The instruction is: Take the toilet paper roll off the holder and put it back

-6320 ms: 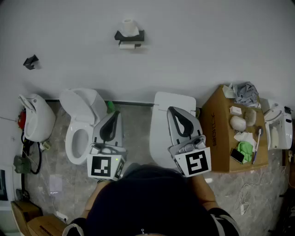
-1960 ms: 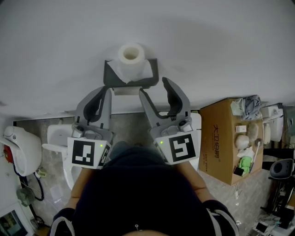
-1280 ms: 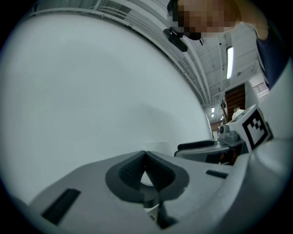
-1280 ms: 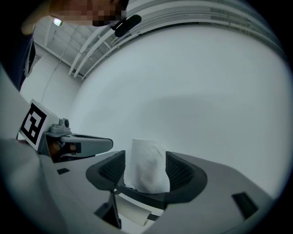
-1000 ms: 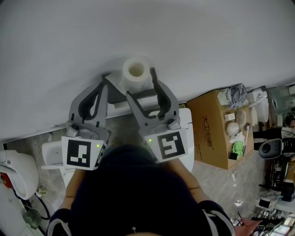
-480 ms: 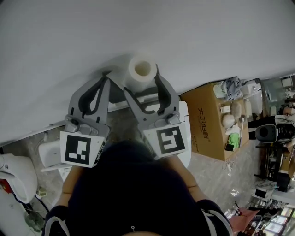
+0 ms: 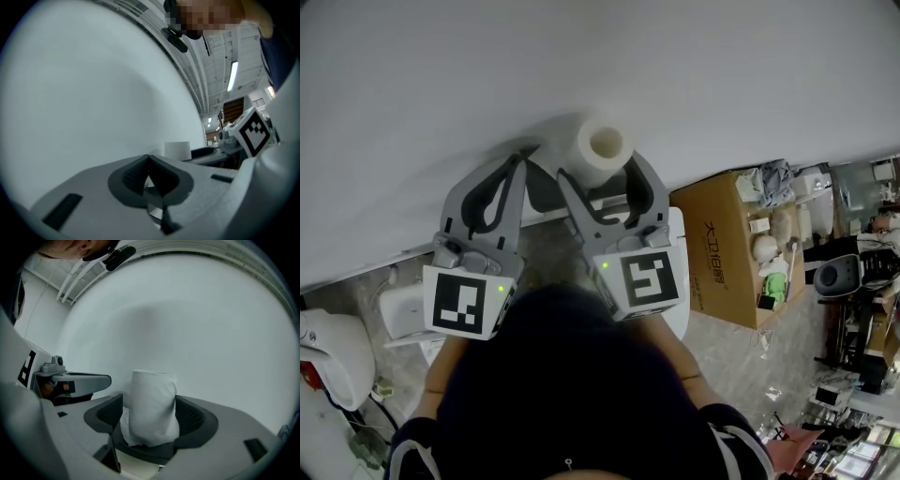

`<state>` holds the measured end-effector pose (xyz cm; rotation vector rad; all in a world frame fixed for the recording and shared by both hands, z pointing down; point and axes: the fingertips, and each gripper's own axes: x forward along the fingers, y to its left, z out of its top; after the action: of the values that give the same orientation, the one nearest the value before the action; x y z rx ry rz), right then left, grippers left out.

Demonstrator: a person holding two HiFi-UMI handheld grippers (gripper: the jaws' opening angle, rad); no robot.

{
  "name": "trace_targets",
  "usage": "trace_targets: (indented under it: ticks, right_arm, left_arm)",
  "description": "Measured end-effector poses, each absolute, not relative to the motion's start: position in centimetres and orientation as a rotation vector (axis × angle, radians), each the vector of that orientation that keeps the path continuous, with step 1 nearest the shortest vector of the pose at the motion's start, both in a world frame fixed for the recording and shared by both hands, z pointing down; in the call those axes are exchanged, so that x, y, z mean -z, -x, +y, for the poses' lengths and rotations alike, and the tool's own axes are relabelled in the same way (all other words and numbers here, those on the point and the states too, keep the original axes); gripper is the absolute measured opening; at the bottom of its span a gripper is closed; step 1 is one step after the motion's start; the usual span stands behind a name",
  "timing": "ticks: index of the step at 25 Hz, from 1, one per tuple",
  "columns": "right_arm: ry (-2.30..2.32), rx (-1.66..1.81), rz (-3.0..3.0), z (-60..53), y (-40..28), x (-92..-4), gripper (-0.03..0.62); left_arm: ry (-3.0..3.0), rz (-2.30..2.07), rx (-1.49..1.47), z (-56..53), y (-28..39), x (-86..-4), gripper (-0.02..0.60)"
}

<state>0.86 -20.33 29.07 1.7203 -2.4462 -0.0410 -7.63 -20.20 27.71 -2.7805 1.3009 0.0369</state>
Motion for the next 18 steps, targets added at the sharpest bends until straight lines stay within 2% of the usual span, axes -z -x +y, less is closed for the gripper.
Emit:
trace_targets:
  ticks: [13, 15, 18]
  right_arm:
    - [-1.809, -0.003, -2.389, -21.4, -1.3, -29.1, 0.336]
    - [-1.811, -0.02, -2.398, -21.3, -1.5, -29.0, 0.299]
    - [-1.806, -0.034, -2.419, -21.2, -1.4, -28.9, 0.295]
  left_arm:
    - [2.746, 1.335, -0.024, -20.1, 9.3, -27.6, 0.002]
    - [2.752, 1.349, -0.026, -20.0, 9.4, -27.5, 0.002]
    - [2.763, 1.364, -0.019, -19.7, 9.4, -27.6, 0.002]
